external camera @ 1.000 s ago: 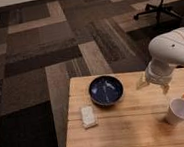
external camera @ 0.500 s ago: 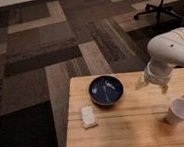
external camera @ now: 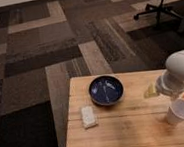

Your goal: Place the ceramic cup in the ceramic bowl

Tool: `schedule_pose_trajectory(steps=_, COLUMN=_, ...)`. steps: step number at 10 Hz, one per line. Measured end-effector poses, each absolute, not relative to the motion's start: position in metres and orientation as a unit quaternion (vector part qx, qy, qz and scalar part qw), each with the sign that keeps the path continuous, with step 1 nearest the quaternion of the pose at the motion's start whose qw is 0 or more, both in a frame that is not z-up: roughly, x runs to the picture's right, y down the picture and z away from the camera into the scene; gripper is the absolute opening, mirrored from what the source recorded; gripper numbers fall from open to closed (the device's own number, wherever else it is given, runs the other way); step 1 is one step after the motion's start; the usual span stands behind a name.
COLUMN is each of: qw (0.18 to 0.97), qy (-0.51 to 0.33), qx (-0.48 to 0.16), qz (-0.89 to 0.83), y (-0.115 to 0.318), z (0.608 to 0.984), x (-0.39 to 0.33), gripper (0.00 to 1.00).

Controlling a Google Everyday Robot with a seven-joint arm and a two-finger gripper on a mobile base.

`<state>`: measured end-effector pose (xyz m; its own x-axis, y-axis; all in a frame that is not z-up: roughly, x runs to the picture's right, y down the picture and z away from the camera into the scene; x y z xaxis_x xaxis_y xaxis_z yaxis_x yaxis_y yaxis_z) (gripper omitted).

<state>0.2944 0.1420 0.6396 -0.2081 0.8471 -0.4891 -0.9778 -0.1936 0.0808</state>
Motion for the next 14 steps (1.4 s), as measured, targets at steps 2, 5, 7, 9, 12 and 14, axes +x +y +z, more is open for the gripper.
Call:
schedule_pose_trajectory(steps=2, qw=0.607, qy=0.188, qx=-0.169, qz=0.753, y=0.156, z=0.635, x=0.312, gripper=0.65)
schedule_pose_trajectory(steps=5, qw=0.597, qy=0.201, qx=-0.175, qz=0.757, y=0.171, z=0.639, x=0.325, gripper=0.65)
schedule_pose_trajectory(steps=7, qw=0.589, qy=0.204, qx=-0.182, qz=0.761, y=0.18, z=0.648, x=0.329, gripper=0.65)
schedule_pose_trajectory(steps=9, qw=0.586, qy=0.208, qx=-0.188, qz=0.76, y=0.184, z=0.656, x=0.33, gripper=0.65)
schedule_pose_trajectory(steps=12, qw=0.581, qy=0.229, qx=-0.197, qz=0.756, y=0.197, z=0.667, x=0.332, gripper=0.65)
schedule_pose_trajectory(steps=14, qw=0.569, qy=0.24, qx=-0.2, qz=0.76, y=0.208, z=0.676, x=0.335, gripper=0.65)
